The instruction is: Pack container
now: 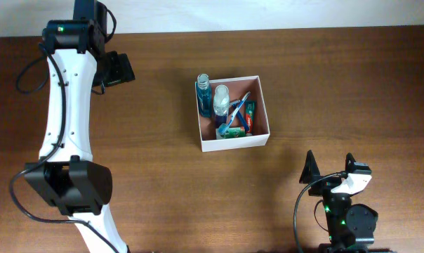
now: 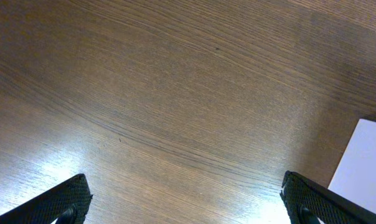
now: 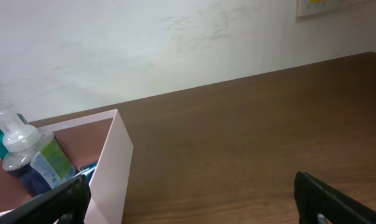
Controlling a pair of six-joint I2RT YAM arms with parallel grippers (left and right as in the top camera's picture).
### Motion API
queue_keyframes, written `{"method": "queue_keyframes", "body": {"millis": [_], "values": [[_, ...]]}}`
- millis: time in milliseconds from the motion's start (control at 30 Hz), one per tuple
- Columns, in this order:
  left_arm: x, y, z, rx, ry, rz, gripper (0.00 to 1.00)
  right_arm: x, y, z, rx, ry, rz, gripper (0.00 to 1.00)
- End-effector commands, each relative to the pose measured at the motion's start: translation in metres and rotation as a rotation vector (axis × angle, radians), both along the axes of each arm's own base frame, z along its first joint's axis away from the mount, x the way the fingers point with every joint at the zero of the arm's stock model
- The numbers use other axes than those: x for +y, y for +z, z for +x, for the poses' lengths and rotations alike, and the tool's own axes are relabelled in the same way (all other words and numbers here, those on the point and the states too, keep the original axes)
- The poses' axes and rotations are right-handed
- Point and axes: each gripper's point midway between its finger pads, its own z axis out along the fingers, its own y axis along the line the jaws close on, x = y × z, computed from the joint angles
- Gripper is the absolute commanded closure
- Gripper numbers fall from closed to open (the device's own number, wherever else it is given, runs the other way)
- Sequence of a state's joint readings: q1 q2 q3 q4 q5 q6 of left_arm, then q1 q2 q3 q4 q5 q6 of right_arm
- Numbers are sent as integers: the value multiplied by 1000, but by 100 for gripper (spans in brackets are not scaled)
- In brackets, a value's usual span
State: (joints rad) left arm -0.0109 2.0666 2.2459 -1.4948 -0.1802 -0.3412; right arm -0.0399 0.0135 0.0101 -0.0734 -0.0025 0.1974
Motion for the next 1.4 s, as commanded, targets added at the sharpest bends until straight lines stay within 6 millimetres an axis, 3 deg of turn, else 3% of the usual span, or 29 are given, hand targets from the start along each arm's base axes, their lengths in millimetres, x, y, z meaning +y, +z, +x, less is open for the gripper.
{"method": "queue_keyframes", "body": {"millis": [0,600,733,933,1133,1367], "values": [[0,-4,1,8,13,-3,1,0,-1,0,1,1,-9,1],[1,-4,2,5,3,1,1,0,-1,0,1,1,-9,2],[-8,7,15,-83,-15,-5,1,0,-1,0,1,2,-9,1],[-25,32,9,-225,-109,21,1,0,-1,0,1,1,-9,1],[-31,59,-25,-454,-198,54,1,0,-1,0,1,1,-9,1],[-27,73,-92,-811,-190,45,1,0,-1,0,1,1,-9,1]]}}
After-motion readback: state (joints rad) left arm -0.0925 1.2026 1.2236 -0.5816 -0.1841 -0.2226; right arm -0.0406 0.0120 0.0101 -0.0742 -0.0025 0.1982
